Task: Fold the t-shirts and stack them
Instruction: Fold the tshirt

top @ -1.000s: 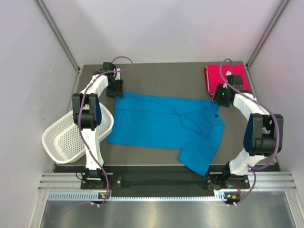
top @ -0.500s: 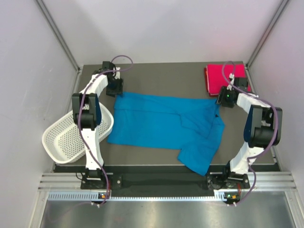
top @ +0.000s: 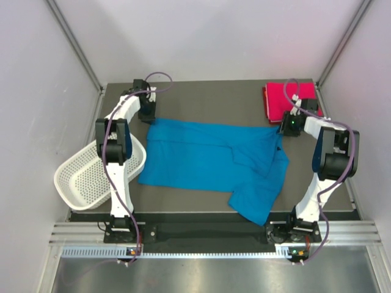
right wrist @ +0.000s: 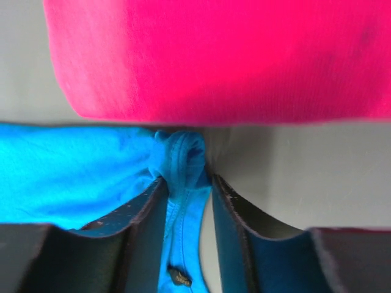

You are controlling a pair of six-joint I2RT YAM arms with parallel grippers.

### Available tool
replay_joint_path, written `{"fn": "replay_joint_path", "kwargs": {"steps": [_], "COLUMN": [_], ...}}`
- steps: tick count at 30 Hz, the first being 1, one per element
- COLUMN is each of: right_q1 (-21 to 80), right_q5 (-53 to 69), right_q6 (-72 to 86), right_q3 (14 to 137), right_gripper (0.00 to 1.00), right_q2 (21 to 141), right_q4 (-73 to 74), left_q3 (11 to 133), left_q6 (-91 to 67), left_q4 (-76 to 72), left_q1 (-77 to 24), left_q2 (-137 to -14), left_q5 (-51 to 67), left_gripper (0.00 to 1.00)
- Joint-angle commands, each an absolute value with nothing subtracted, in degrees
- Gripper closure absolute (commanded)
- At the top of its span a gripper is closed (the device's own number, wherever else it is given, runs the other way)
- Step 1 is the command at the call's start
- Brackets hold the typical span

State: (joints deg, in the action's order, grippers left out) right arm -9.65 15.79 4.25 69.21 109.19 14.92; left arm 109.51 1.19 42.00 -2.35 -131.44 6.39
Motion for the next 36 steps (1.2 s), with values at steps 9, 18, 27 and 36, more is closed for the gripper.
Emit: {"fn": "replay_joint_path", "kwargs": {"steps": [9,18,27,36], "right_q1": [-9.9,-5.6,-6.0,-6.7], "right_q5": [24.1,19.0,14.5,14.1], "right_q6": [1.5,0.7,1.1,1.8], "right_q3": [69.9,66.1,62.7,66.5], "right_gripper": [1.00,1.00,1.00,1.00], "right_q2": [109.3,103.0,97.0,98.3], "right_q4": [7.6,4.1,0.4,-2.6], "left_q3": [112.1,111.7,111.1,110.2], "left_q6": [1.7,0.3,-1.7,-4.5], "left_q4": [41.3,41.0,40.1,36.0], "left_q1": [-2.3,-2.2,-2.2,-2.3], "left_q2": [-131.5,-130.4,-130.3,-129.5], "left_q5": [2.3,-5.0,-3.3,5.1], "left_gripper": [1.00,1.00,1.00,1.00]}}
